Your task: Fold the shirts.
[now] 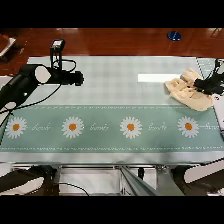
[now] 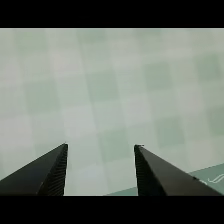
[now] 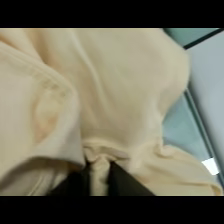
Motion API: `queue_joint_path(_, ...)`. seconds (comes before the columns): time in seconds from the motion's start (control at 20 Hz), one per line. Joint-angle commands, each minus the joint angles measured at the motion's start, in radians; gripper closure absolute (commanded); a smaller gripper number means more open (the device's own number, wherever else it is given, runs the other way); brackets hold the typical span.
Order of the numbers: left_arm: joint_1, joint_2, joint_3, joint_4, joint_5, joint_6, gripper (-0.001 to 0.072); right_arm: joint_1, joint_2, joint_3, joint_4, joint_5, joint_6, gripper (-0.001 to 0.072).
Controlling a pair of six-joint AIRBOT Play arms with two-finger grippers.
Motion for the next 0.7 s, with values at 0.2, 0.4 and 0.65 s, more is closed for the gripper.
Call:
queue_joint_path(0.2,0.135,0.101,0.101,0.041,-0.341,0.002,0.0200,-0.025,0.182,0.002,0.516,0.023,-0.336,0.0685)
queue_joint_path(0.4,0.172,0.327,-0.063,-0.021,-0.444,0.003,0.0200,-0.021,0.470,0.002,0.847,-0.076,-0.473,0.0685)
queue_joint_path(0.65,0.121,0.689,-0.485,-0.185,-0.296,0.002,0.0200,0.122,0.712,0.174,0.816,-0.090,-0.479,0.0685)
